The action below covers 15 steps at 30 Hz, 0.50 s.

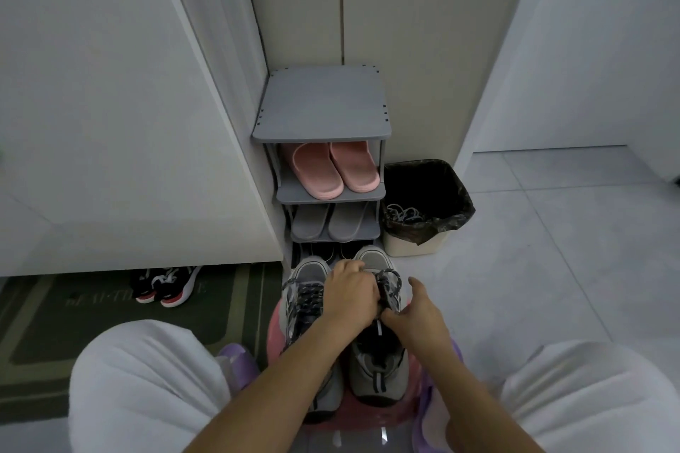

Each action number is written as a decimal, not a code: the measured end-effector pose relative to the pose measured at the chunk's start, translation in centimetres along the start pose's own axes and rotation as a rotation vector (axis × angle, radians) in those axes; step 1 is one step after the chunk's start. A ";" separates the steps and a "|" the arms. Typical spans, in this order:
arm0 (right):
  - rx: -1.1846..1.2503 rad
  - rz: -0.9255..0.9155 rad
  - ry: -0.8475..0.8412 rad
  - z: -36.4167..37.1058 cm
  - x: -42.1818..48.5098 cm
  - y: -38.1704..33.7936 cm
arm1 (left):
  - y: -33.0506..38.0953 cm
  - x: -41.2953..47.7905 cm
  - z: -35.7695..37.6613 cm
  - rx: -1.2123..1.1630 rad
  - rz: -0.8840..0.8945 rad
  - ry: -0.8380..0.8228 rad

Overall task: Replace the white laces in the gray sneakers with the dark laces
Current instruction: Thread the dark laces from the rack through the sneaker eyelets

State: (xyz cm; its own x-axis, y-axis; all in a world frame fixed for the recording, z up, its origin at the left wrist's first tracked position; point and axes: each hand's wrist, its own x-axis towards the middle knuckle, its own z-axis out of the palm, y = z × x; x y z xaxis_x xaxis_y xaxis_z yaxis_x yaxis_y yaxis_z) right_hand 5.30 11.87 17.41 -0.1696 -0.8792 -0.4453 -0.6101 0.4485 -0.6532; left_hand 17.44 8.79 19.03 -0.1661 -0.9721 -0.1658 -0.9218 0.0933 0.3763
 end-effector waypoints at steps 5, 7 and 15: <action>-0.010 0.004 0.018 0.2 0.0 -0.1 | -0.6 0.0 -0.3 0.003 0.005 -0.083; -0.013 0.005 0.019 0.2 -0.1 -0.2 | -0.4 -0.1 -0.3 -0.003 0.004 -0.069; -0.028 -0.016 0.016 -0.1 -0.1 -0.3 | -1.8 -1.3 -1.1 -0.090 -0.069 -0.035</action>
State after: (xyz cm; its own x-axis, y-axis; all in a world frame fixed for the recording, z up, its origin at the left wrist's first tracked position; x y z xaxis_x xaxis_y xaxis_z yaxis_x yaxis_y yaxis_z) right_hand 5.44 11.81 17.73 -0.1718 -0.8887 -0.4252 -0.6343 0.4300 -0.6424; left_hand 19.71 9.67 19.59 -0.1166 -0.9673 -0.2252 -0.8964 0.0049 0.4433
